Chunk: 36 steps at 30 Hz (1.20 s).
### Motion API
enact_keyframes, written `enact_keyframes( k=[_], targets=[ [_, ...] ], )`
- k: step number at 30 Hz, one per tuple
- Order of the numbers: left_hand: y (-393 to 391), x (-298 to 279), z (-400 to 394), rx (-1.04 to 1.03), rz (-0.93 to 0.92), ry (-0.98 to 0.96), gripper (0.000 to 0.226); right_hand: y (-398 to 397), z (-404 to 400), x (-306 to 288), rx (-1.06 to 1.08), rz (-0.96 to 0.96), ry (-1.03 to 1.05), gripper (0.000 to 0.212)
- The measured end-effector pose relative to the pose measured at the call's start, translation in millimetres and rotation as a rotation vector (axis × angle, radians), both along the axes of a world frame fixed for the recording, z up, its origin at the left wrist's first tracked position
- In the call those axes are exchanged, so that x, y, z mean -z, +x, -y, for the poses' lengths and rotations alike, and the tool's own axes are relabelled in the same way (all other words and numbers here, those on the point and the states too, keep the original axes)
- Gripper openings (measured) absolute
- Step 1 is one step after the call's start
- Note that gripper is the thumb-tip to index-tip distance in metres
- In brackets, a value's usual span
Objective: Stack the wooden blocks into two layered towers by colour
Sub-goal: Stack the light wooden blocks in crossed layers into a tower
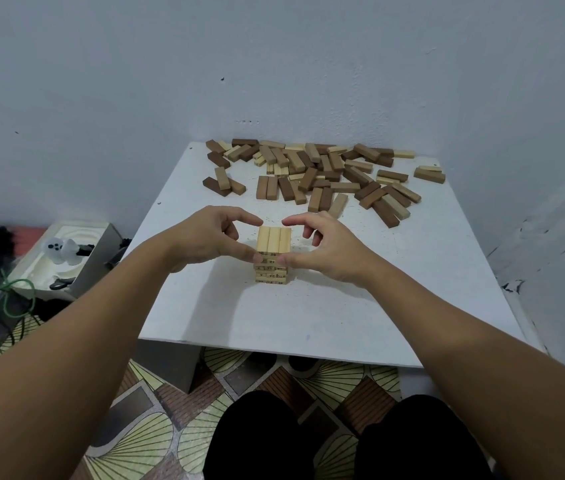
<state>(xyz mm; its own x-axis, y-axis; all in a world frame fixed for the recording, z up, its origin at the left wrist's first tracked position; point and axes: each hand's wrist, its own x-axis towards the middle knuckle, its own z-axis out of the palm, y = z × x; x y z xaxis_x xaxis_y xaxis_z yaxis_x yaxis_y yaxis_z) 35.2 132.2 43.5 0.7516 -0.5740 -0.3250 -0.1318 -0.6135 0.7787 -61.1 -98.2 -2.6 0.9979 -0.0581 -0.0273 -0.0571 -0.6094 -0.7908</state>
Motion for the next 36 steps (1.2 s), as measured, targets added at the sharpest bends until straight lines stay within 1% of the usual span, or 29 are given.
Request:
enact_keyframes(
  k=[2, 3, 6, 7, 9, 12, 16, 21, 23, 28, 30, 32, 34, 36],
  targets=[
    [2.2, 0.8, -2.7, -0.006, -0.023, -0.021, 0.062, 0.2, 3.0, 2.2, 0.008, -0.006, 0.029, 0.072],
    [4.4, 1.1, -5.5, -0.017, -0.04, -0.046, 0.062, 0.7, 5.1, 3.0, 0.017, -0.005, 0.07, 0.069],
    [14.5, 2.1, -13.1, -0.125, -0.015, -0.099, 0.047, 8.8, 16.8, 4.1, 0.094, 0.012, 0.158, 0.054],
    [18.9, 3.3, -14.0, -0.187, 0.02, -0.103, 0.041, 13.7, 21.7, 3.5, 0.127, 0.013, 0.135, 0.048],
    [27.4, 7.1, -11.1, -0.283, 0.117, -0.086, 0.034, 25.9, 30.5, 2.1, 0.164, 0.002, 0.024, 0.043],
    [41.0, 16.2, 3.7, -0.317, 0.25, -0.026, 0.034, 46.0, 36.6, 1.7, 0.119, -0.029, -0.146, 0.042],
    [64.3, 31.7, 30.0, -0.278, 0.414, 0.051, 0.032, 79.6, 38.6, 8.7, 0.065, -0.002, -0.344, 0.041],
    [111.4, 58.4, 64.5, -0.237, 0.533, 0.131, 0.034, 123.3, 41.6, 14.2, 0.104, 0.078, -0.536, 0.038],
    [130.3, 66.2, 78.5, -0.227, 0.592, 0.198, 0.036, 140.1, 44.2, 14.4, 0.117, 0.086, -0.6, 0.037],
    [159.1, 72.5, 112.4, -0.087, 0.712, 0.336, 0.042, 175.1, 46.5, 16.2, 0.139, 0.005, -0.743, 0.037],
    [166.7, 77.8, 118.7, 0.0, 0.722, 0.408, 0.046, 185.5, 46.2, 19.1, 0.139, -0.064, -0.76, 0.04],
    [170.3, 85.6, 119.6, 0.042, 0.714, 0.465, 0.047, 191.2, 44.8, 21.9, 0.132, -0.115, -0.783, 0.043],
    [170.6, 94.1, 116.1, 0.027, 0.738, 0.448, 0.047, 191.9, 43.3, 25.5, 0.128, -0.109, -0.814, 0.045],
    [170.5, 102.4, 110.4, -0.024, 0.795, 0.372, 0.046, 190.3, 43.0, 27.9, 0.131, -0.05, -0.818, 0.041]
  ],
)
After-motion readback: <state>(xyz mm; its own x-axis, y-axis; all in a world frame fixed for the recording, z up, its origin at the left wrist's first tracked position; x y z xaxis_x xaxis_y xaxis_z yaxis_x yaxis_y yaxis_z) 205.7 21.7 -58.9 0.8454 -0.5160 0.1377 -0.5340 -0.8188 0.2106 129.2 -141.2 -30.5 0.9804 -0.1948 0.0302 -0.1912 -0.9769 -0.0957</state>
